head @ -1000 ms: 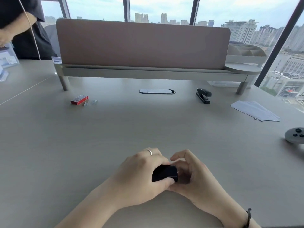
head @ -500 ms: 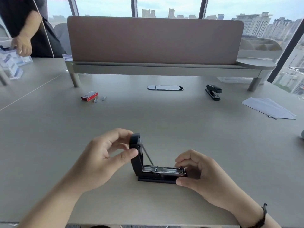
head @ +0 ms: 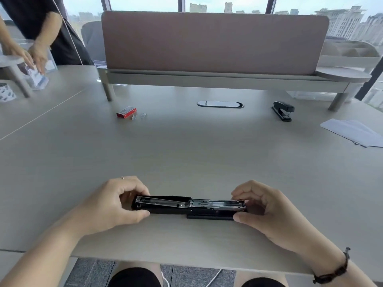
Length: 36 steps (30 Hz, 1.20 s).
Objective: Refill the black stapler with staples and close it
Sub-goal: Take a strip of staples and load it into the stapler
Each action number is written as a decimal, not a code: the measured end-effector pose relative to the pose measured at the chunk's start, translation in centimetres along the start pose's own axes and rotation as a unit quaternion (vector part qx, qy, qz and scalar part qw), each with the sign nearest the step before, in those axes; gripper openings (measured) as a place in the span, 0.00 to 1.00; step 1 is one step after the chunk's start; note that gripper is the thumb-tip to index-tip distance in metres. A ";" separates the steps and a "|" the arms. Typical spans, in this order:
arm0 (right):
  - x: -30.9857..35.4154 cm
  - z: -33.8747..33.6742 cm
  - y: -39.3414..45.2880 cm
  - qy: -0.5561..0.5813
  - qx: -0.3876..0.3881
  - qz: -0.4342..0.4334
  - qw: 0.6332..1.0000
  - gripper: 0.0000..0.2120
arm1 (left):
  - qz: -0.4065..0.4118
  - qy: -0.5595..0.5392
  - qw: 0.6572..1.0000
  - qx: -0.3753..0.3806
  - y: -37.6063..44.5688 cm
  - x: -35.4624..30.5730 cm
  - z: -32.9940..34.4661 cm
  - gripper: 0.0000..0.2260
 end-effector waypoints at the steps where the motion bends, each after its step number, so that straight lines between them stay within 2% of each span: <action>1: 0.0 0.0 0.0 -0.002 0.000 -0.002 1.000 0.19 | 0.002 0.004 1.000 -0.003 0.1 0.0 0.0 0.13; 9: -0.1 0.0 0.0 0.009 -0.006 -0.001 1.000 0.21 | 0.004 -0.025 1.000 0.000 0.3 0.6 0.0 0.14; 12: 0.5 -0.1 0.0 0.024 0.006 -0.001 1.000 0.23 | 0.009 -0.100 0.995 0.020 0.8 0.4 -0.3 0.22; 14: 1.4 -0.4 0.4 0.059 -0.013 -0.011 0.998 0.20 | 0.009 -0.143 0.990 0.015 1.4 0.1 -0.8 0.27; 15: 2.0 -0.6 0.7 0.077 -0.030 -0.018 0.996 0.16 | 0.006 -0.152 0.988 0.002 1.8 -0.1 -1.0 0.26; 17: 3.2 -0.9 1.9 0.095 -0.046 -0.024 0.994 0.09 | 0.001 -0.149 0.988 -0.042 3.1 -0.5 -1.5 0.16; 19: 4.5 -0.9 3.9 0.074 -0.040 -0.027 0.996 0.08 | -0.017 -0.130 0.987 -0.092 5.0 -0.5 -1.8 0.05; 21: 5.8 -0.4 6.7 0.034 -0.033 -0.030 0.998 0.09 | -0.039 -0.112 0.986 -0.119 7.1 -0.2 -1.9 0.01; 27: 7.9 4.2 17.9 -0.045 -0.014 -0.003 0.999 0.15 | -0.086 -0.038 0.979 -0.182 12.3 2.7 -3.0 0.03; 32: 8.9 9.6 26.0 -0.069 -0.037 -0.013 0.997 0.19 | -0.140 0.032 0.945 -0.293 14.9 6.3 -5.5 0.03; 36: 9.7 13.5 31.3 -0.149 -0.026 -0.050 0.987 0.24 | -0.171 -0.031 0.918 -0.357 16.1 9.4 -6.7 0.03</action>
Point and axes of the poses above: each hand's wrist, its own y-axis towards the middle knuckle, its own z-axis out of the palm, x = y × z, the point moved 1 cm from there along y, towards the middle knuckle, and after that the axes turned 1 degree about x, right-handed, at the moved point
